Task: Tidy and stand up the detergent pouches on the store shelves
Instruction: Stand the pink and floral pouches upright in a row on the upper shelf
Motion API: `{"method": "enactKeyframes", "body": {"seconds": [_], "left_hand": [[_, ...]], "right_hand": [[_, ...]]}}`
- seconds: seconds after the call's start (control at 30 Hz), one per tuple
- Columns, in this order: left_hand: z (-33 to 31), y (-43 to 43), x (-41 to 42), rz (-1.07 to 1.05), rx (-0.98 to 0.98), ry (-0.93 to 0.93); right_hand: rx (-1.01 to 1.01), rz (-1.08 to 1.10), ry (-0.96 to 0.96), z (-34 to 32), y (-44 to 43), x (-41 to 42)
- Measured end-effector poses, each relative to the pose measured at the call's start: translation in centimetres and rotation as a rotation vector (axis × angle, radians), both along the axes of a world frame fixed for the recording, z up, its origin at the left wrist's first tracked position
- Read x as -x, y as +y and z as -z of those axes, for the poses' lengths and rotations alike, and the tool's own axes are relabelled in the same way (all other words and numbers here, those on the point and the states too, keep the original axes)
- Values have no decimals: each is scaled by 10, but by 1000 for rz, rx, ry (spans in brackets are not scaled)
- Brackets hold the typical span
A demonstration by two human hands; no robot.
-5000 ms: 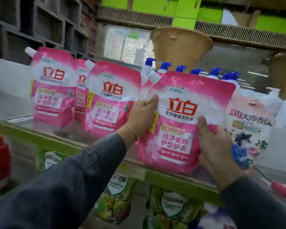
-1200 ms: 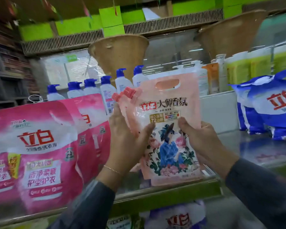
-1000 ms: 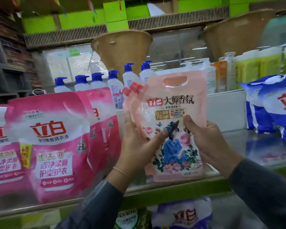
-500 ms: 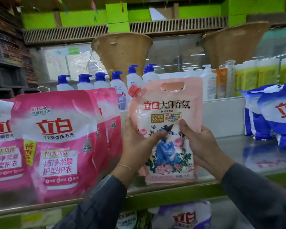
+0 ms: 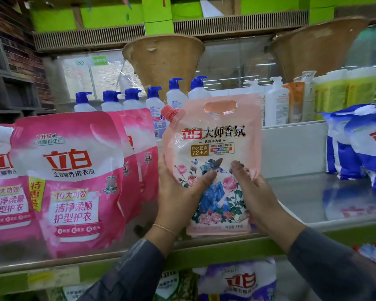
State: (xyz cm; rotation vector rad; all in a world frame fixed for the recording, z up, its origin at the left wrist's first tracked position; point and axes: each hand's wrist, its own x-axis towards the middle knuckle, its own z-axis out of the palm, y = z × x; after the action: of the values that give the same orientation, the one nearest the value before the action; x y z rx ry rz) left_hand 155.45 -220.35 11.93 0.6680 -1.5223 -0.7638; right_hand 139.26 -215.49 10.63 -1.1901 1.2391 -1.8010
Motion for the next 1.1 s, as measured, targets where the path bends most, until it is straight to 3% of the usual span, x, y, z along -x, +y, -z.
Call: {"method": "enactKeyframes", "body": {"seconds": [0.4,0.73,1.1], "left_hand": [[1,5,6,-77,119,19],[6,1,5,-97,86,6],[12,3,4,-99,-9,-30]], "right_hand": [[23,-4,30,-2,-10,-1],[-15,-133,41,-2,-12,8],[-26,-31,53,2,-18,3]]}}
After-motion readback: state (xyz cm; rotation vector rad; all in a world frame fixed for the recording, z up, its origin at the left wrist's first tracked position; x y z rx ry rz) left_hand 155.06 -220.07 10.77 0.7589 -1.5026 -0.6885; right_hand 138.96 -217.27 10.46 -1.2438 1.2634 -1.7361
